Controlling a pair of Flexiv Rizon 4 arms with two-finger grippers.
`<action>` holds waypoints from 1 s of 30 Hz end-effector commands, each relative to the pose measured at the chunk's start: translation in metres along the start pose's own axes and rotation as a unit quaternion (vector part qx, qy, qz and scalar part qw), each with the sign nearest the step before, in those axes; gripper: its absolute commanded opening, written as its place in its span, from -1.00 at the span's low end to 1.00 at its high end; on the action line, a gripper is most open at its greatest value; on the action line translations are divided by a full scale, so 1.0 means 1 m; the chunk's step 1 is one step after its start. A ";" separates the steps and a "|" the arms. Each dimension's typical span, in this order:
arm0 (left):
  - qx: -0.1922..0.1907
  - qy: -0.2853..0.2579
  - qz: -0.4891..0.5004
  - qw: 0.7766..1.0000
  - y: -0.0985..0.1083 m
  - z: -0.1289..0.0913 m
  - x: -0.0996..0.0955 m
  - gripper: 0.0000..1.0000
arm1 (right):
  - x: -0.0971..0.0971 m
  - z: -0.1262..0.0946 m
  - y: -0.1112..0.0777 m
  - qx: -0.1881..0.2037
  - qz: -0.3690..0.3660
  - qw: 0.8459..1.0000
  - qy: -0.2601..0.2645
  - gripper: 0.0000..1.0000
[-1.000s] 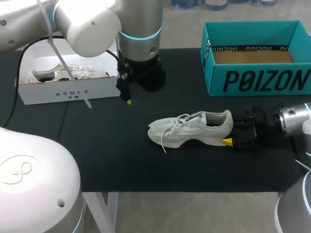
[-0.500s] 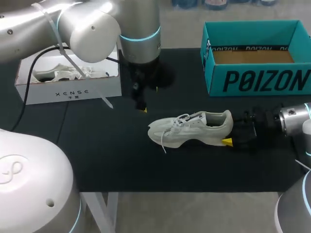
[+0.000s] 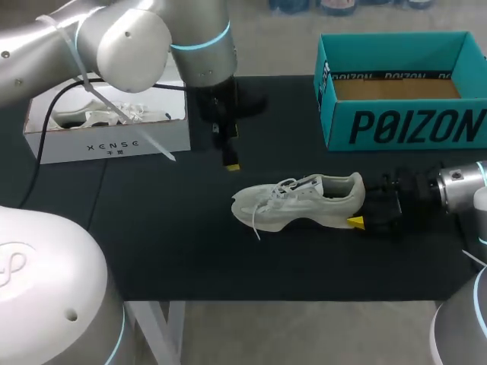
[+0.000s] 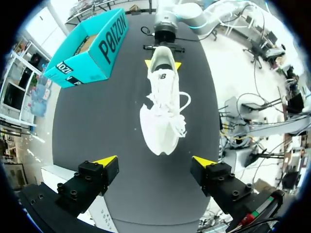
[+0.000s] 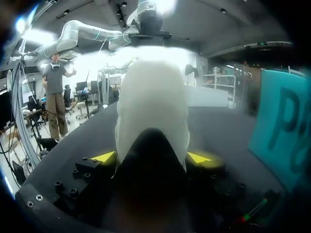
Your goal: Take the shoe out of the shoebox, open the shoe tongue, remove and reinsert the insole, then place the shoe into the shoebox
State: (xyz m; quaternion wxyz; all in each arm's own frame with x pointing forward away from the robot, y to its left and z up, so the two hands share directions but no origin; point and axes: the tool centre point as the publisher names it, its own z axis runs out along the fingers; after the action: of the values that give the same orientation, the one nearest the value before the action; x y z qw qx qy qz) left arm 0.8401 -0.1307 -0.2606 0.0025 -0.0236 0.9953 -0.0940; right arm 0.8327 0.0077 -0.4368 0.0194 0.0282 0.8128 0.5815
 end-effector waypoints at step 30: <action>0.040 0.018 -0.302 0.952 -0.070 0.035 0.075 1.00 | 0.001 0.006 -0.006 0.001 0.000 1.000 0.000 -1.00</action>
State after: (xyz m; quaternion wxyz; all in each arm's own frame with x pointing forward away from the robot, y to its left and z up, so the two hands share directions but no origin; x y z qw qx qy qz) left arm 0.7708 -0.2122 -0.2825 -0.0438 -0.3213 0.9374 -0.1271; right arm 0.8327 0.0077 -0.4369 0.0195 0.0283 0.8128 0.5815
